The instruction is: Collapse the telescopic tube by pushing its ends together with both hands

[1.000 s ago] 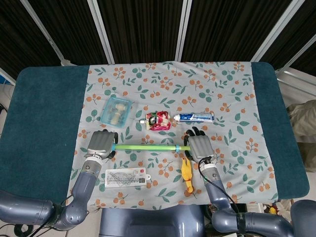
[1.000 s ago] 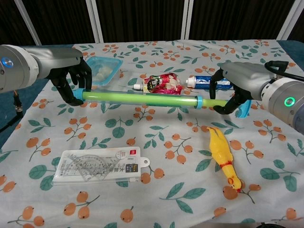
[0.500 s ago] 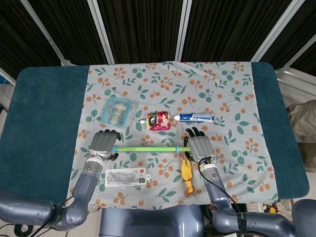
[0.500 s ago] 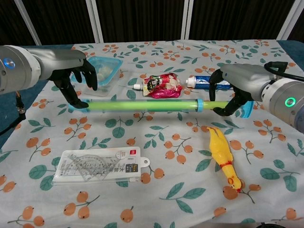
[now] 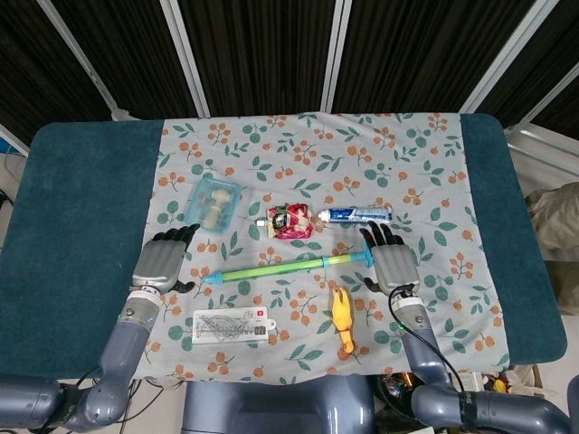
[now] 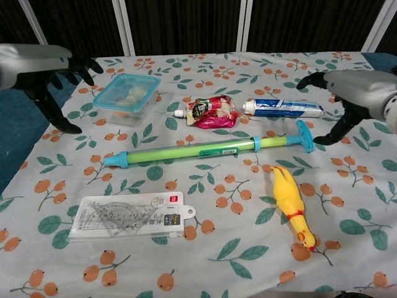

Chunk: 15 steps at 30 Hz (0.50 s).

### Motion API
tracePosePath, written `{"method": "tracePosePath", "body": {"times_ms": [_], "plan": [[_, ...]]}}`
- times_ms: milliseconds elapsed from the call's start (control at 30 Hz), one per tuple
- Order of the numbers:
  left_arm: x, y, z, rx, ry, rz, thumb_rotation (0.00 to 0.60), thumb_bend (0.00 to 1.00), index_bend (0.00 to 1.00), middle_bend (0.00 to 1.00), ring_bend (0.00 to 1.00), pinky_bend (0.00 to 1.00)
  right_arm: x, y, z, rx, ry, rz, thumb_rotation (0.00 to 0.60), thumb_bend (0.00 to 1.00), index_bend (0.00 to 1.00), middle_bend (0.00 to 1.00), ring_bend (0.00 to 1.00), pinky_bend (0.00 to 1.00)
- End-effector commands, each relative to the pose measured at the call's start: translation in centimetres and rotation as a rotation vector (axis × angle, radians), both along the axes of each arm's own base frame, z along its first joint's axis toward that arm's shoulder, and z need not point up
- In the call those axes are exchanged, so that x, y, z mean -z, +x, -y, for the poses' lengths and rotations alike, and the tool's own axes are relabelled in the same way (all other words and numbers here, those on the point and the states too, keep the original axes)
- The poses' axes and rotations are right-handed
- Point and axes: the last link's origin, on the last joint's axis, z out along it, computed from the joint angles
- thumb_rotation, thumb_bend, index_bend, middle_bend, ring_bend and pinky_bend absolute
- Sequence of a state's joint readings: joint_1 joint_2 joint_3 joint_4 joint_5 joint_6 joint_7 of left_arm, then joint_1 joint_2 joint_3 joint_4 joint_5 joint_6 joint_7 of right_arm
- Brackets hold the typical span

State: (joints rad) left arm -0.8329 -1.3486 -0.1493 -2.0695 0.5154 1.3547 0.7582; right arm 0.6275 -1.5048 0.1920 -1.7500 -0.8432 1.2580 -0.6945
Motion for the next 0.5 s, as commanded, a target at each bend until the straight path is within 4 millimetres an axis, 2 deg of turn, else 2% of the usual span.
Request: {"method": "tracePosePath", "body": {"times_ms": [33,200,300,367,500], "plan": [[-3.8,-3.0,3.0,0.045,0.076,0.073,0.600,0.18,0.07,0.11,0.10,0.17,-3.2,-2.3,-1.6,-0.004,-0.044,0.006,0.600,0.13,0.12,0.01,0.02,0.19],[-7.1,-7.1,6.7,0.106,0.172,0.105,0.600,0.17,0.06,0.08,0.08,0.13,-7.4,-5.7,-4.6,0.000,-0.103,0.020,0.600,0.13,0.12,0.01,0.02,0.19],[-8.3,-9.9,9.1,0.115,0.204,0.079,0.600,0.15,0.04,0.04,0.05,0.09,-9.0,-7.5,-6.7,0.017,-0.120,0.040,0.600,0.12,0.08,0.00,0.01,0.18],[-9.0,-11.7,10.6,0.120,0.224,0.050,0.600,0.13,0.02,0.02,0.03,0.06,-10.2,-8.6,-8.2,0.014,-0.132,0.037,0.600,0.11,0.01,0.00,0.00,0.17],[-10.3,-14.6,13.2,0.137,0.288,0.019,0.600,0.10,0.00,0.00,0.00,0.01,-12.2,-11.1,-11.7,0.020,-0.130,0.010,0.600,0.08,0.00,0.00,0.00,0.15]]}}
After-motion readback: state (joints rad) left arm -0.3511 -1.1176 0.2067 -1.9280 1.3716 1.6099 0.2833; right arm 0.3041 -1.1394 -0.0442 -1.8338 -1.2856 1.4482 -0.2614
